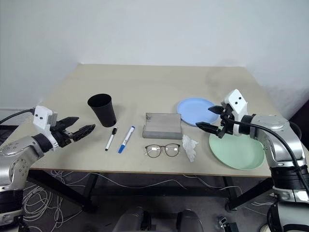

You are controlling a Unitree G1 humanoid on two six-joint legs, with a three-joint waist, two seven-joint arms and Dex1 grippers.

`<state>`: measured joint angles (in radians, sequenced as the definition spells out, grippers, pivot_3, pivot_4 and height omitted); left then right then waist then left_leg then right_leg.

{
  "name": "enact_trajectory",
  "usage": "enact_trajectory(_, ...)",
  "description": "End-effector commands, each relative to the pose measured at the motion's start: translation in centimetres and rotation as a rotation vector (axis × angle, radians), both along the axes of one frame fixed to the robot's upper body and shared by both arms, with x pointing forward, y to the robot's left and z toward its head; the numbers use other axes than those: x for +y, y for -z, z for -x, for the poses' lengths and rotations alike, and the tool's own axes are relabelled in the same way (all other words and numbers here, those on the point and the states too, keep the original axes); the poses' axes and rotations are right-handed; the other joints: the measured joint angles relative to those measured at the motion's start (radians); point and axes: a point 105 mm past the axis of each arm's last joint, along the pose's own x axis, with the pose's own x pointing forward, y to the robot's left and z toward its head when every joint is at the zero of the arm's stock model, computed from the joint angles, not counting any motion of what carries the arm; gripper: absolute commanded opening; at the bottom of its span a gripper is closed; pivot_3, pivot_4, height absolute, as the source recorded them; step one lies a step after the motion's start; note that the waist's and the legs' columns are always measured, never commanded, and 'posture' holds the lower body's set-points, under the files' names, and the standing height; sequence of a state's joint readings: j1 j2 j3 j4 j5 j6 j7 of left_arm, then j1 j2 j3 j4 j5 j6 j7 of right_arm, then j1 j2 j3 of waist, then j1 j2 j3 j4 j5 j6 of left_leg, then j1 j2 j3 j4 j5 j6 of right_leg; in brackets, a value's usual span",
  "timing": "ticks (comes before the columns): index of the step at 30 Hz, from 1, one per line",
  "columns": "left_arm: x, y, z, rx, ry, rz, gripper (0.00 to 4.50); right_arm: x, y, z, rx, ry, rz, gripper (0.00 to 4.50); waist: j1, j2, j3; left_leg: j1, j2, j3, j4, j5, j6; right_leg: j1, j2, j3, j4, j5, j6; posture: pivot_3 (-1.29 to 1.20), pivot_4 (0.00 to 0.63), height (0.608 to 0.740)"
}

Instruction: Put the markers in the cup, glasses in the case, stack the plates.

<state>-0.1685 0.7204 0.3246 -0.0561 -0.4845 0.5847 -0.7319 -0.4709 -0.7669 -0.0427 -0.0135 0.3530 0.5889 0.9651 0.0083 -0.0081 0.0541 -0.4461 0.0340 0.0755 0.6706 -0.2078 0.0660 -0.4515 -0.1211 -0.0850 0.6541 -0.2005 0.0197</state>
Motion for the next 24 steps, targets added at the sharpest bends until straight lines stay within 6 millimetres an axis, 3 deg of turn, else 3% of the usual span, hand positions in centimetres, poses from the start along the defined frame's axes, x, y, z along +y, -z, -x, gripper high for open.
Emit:
enact_trajectory(1, 0.1, -2.2, 0.1, -0.069, -0.002, -0.024, 4.47, 0.5, -1.3, -0.2, -0.048, -0.025, -0.011, 4.5, 0.0, 0.0, 0.0, 0.0, 0.0, 0.0, 0.0, 0.0, 0.0, 0.0, 0.0, 0.0, 0.0, 0.0, 0.0, 0.0, 0.0, 0.7)
enact_trajectory(10, 0.2, -2.5, -0.4, -0.082, 0.001, -0.022, 4.47, 0.2, -1.8, -0.3, -0.062, -0.016, -0.002, 4.5, 0.0, 0.0, 0.0, 0.0, 0.0, -0.001, 0.001, 0.0, 0.0, 0.0, 0.0, -0.002, 0.0, 0.0, 0.0, 0.0, 0.0, 0.7)
enact_trajectory(24, -2.4, -2.9, -0.7, -0.091, 0.136, -0.012, 4.47, -1.6, -0.7, 0.0, -0.029, 0.057, 0.042, 4.5, -0.001, 0.0, 0.0, 0.0, 0.001, -0.001, 0.001, 0.0, 0.0, 0.001, 0.0, -0.003, 0.0, 0.0, 0.0, 0.0, 0.0, 0.7)
